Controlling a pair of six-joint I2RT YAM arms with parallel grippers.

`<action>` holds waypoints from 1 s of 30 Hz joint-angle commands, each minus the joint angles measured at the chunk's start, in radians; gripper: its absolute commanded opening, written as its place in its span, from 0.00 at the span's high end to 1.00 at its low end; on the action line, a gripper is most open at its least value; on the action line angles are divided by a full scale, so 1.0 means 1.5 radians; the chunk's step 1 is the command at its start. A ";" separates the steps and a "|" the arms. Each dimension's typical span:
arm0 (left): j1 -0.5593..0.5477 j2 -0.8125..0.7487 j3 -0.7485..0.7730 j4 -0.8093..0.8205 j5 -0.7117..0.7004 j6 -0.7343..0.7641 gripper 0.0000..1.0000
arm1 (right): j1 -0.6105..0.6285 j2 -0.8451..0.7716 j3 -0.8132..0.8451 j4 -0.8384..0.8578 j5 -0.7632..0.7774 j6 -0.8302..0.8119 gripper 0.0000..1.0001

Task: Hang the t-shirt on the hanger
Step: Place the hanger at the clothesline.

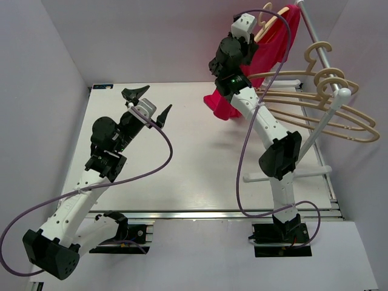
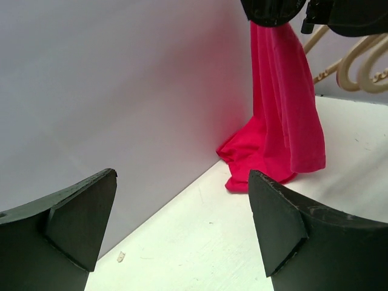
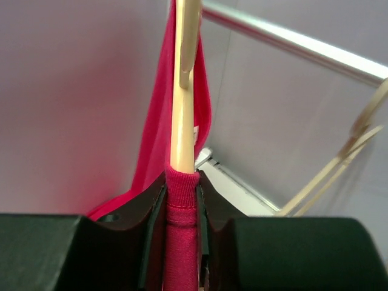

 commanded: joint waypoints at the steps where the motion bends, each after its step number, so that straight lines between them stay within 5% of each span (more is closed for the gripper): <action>1: 0.001 0.004 -0.001 -0.001 0.020 0.006 0.02 | -0.010 -0.031 -0.019 -0.161 -0.051 0.228 1.00; 4: 0.002 0.019 0.004 -0.006 0.025 0.005 0.02 | -0.031 -0.054 -0.015 -0.362 -0.139 0.387 1.00; 7: 0.001 0.035 0.010 -0.005 0.031 0.007 0.02 | -0.031 -0.091 -0.079 -0.351 -0.170 0.456 1.00; 13: 0.001 0.063 0.021 -0.006 0.039 0.007 0.02 | -0.029 -0.089 -0.094 -0.282 -0.078 0.384 1.00; 20: 0.001 0.073 0.023 -0.019 0.039 0.019 0.02 | -0.055 -0.056 -0.075 -0.013 0.026 0.124 1.00; 30: 0.001 0.086 0.025 -0.026 0.044 0.026 0.02 | -0.117 -0.080 -0.117 -0.009 0.030 0.138 1.00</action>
